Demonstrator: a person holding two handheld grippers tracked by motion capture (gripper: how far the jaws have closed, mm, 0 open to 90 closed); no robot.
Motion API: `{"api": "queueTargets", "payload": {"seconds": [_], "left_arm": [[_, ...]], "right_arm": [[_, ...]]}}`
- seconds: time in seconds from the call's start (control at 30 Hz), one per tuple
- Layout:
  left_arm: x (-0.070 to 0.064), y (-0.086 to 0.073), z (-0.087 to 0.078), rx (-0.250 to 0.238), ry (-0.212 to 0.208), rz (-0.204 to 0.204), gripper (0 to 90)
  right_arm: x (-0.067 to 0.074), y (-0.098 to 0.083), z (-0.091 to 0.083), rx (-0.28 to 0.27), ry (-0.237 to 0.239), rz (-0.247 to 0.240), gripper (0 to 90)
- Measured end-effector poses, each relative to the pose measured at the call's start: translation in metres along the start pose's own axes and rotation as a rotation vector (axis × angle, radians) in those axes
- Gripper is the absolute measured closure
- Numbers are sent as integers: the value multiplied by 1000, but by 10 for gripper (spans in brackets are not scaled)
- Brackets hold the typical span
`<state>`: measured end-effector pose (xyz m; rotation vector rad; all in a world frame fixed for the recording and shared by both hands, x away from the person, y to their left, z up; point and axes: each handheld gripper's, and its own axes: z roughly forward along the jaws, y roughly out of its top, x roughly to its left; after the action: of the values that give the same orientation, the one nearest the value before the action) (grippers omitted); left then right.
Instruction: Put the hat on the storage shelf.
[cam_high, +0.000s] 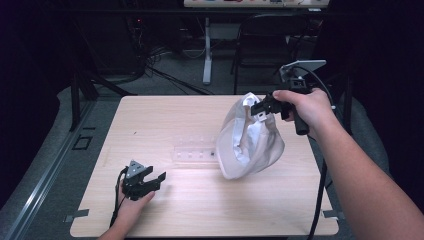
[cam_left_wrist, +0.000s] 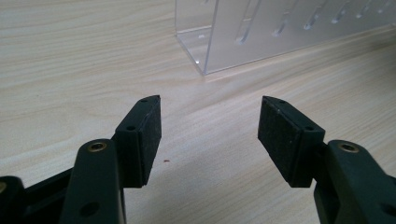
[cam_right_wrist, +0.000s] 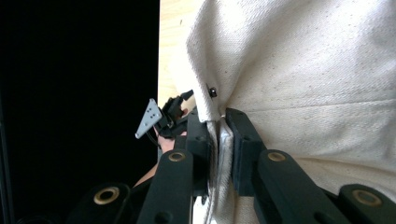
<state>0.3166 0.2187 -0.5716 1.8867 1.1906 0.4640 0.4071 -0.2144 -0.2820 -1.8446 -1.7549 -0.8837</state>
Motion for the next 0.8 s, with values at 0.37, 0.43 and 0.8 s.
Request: {"api": "queueTargets", "payload": {"seconds": [0.37,0.43,0.8], "left_arm": [[0,0,1,1,-5,-3,400],[0,0,1,0,-7,-3,400],[-6,2,-3,-43,-29,38,413]], "right_arm": [[10,24,16,-49,33,11,806],[11,27,17,-62,35,19,806],[7,40,27,-130,27,72,807]]}}
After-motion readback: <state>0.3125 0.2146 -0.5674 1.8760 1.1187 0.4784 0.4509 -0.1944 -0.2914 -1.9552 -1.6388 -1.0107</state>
